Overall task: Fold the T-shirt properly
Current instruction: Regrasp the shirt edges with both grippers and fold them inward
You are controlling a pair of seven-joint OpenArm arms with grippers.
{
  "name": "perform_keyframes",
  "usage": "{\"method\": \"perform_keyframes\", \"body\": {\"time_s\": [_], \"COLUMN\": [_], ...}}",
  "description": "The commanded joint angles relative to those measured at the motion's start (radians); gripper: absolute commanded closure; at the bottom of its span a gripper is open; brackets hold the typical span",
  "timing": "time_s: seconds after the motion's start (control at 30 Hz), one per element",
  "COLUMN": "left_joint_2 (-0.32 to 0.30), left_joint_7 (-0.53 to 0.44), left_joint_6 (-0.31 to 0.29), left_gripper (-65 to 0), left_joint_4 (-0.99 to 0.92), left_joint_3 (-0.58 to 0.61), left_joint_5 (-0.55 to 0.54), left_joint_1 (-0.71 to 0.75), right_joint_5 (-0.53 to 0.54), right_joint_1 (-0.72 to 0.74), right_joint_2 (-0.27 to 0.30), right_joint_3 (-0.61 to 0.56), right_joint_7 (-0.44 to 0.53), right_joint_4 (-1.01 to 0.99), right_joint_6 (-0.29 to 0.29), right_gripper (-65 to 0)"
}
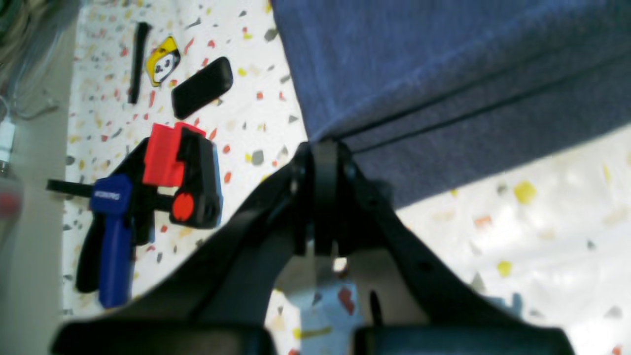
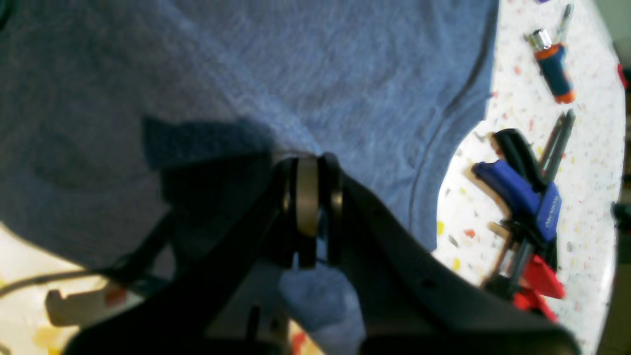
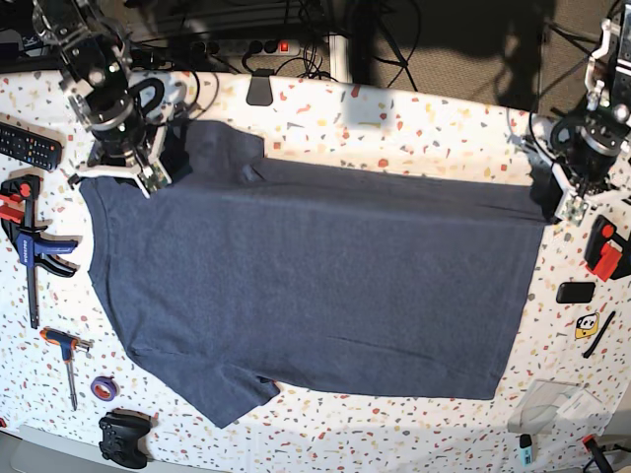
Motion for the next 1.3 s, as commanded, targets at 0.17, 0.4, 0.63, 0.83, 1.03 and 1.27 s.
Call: {"method": "perform_keyframes", "body": {"time_s": [0.17,0.4,0.63,0.83,1.03,1.27], "left_joint_2": [0.047,0.094,0.093,0.093,0.093,0.092], "left_joint_7": [-0.021,-0.018,-0.018,-0.018,-0.009,0.068], "left_joint_6": [-0.043,-0.085,-0.089,-0.089,-0.088,-0.080], "left_gripper": [0.0,0.0,0.0,0.0,-26.1,-26.0], "left_joint_4": [-0.088,-0.184,-0.209,-0.209,-0.209,-0.187], "left_joint_3": [-0.011,-0.011,-0.011,-0.011,-0.012,-0.014], "left_joint_5": [0.000,0.011,0.011,0.011,0.010,-0.031], "left_joint_1": [-0.101,-0.182,-0.214,-0.222,-0.225,-0.241], "right_joint_5": [0.026,0.026,0.025,0.026,-0.027,-0.018], "right_joint_1": [0.107,0.177,0.206,0.206,0.207,0.203], "right_joint_2": [-0.037,-0.062,-0.062,-0.062,-0.062,-0.062], "right_joint_3": [0.010,0.010,0.010,0.010,0.010,0.010], "right_joint_7": [0.017,0.025,0.033,0.035,0.035,-0.009], "right_joint_4": [-0.081,-0.122,-0.122,-0.122,-0.122,-0.117], "right_joint_6": [0.054,0.071,0.071,0.071,0.031,-0.090], "right_gripper": [0.0,0.0,0.0,0.0,-23.1,-23.0]}}
